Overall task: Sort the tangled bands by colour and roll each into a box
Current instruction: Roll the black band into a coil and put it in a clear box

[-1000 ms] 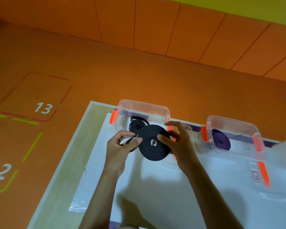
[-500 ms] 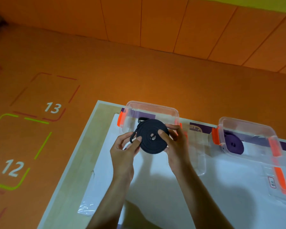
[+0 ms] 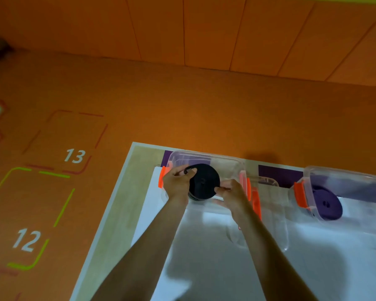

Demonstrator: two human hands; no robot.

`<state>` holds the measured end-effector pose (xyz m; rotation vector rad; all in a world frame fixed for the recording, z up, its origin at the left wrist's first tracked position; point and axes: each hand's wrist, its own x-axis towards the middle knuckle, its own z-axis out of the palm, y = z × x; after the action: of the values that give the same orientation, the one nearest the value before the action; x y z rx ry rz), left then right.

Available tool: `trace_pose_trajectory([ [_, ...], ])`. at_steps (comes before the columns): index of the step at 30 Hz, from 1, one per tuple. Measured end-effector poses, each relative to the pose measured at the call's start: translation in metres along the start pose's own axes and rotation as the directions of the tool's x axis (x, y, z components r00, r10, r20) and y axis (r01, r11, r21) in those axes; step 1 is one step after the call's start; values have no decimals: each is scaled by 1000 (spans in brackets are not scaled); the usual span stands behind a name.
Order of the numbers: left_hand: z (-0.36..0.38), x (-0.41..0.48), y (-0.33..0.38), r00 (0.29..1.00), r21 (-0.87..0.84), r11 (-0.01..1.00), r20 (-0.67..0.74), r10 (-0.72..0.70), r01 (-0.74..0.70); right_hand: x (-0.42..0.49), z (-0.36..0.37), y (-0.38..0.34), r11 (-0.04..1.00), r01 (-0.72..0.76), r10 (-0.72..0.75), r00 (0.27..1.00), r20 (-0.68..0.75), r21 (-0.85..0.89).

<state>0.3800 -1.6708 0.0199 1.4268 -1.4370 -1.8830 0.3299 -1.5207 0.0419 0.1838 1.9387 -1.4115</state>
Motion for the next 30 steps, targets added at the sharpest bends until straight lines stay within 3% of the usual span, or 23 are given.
trace_pose_trajectory([
  [4, 15, 35, -18, 998, 221, 974, 21, -62, 56, 25, -6, 4, 992, -103, 106, 994, 24, -77],
  [10, 32, 63, -39, 995, 544, 836, 24, -94, 66, 58, 2, 22, 959, -170, 185, 982, 43, -228],
  [21, 43, 84, -51, 997, 711, 701, 78, -1, -55, 92, 9, 43, 928, -264, 290, 955, 67, -263],
  [26, 45, 83, -49, 989, 779, 610, 111, 94, -145, 91, 5, 42, 924, -223, 255, 965, 66, -311],
  [30, 42, 78, -46, 982, 807, 560, 149, 118, -190, 73, 3, 29, 856, -39, 72, 996, 44, -515],
])
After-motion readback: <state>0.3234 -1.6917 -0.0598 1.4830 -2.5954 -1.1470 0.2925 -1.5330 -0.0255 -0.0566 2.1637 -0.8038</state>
